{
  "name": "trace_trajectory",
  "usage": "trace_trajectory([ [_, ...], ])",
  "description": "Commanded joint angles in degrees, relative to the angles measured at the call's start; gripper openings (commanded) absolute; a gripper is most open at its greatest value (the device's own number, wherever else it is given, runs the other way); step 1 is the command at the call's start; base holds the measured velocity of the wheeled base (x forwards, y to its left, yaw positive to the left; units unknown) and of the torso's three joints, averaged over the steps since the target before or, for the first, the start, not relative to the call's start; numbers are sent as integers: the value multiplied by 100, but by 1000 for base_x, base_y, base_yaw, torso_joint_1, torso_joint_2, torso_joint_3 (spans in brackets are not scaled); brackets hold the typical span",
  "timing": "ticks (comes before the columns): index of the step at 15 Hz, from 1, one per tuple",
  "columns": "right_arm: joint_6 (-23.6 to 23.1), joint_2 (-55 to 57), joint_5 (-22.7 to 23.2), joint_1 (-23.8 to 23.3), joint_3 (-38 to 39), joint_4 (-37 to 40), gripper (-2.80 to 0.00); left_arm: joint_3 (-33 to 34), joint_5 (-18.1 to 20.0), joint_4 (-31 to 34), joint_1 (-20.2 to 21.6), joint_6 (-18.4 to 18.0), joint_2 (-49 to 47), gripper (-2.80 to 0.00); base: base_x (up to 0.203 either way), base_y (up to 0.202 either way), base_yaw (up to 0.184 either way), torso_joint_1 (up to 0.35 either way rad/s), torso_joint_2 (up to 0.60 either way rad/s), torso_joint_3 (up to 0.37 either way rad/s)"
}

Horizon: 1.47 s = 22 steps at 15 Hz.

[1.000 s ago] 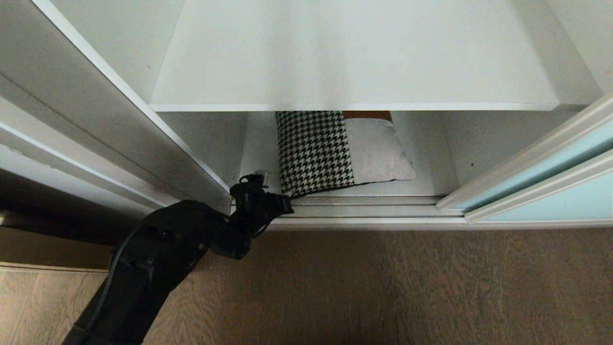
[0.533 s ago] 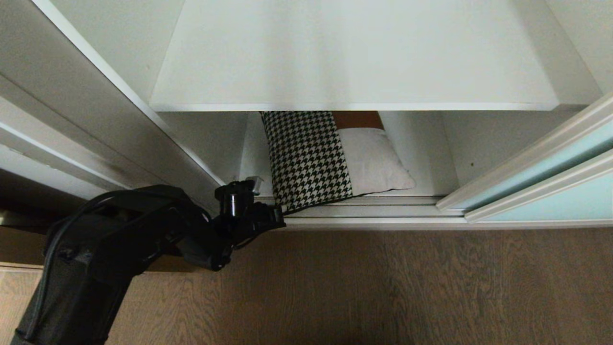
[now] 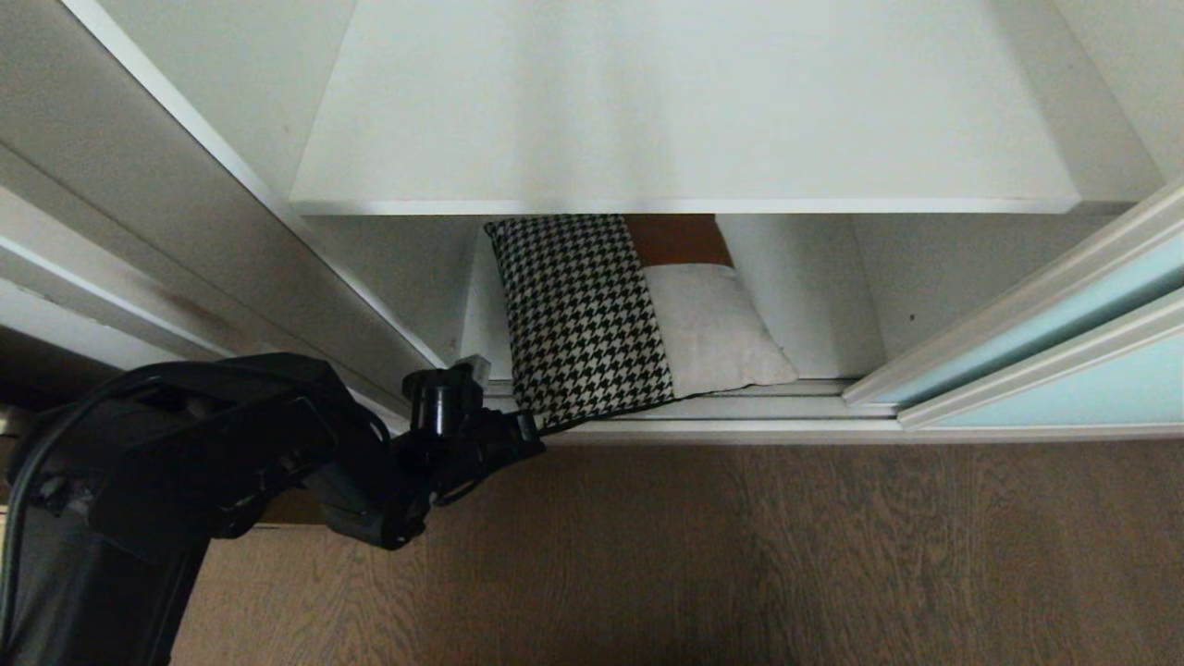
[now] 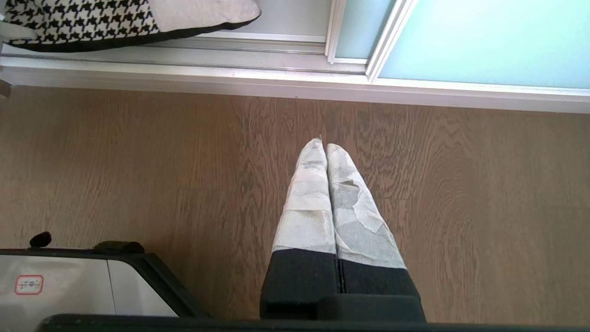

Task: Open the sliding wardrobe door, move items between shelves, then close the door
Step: Place the pillow on the higher shelf

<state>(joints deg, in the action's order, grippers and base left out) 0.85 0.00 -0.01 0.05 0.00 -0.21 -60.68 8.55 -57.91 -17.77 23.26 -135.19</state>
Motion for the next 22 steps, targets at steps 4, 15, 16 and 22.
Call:
trace_trajectory([
  [4,-61,-9,-9,4,0,16,-280,72,-28,17,82,61,40,-280,0,0,0,0,0,0],
  [15,324,1999,330,45,-2498,1969,-280,389,-28,21,117,320,169,-280,0,0,0,0,0,0],
  [16,680,2420,377,61,-2630,1899,-280,422,-28,8,125,311,144,-280,0,0,0,0,0,0],
  [22,1548,4585,1527,241,-2688,1635,-280,285,33,60,204,284,160,-280,0,0,0,0,0,0],
])
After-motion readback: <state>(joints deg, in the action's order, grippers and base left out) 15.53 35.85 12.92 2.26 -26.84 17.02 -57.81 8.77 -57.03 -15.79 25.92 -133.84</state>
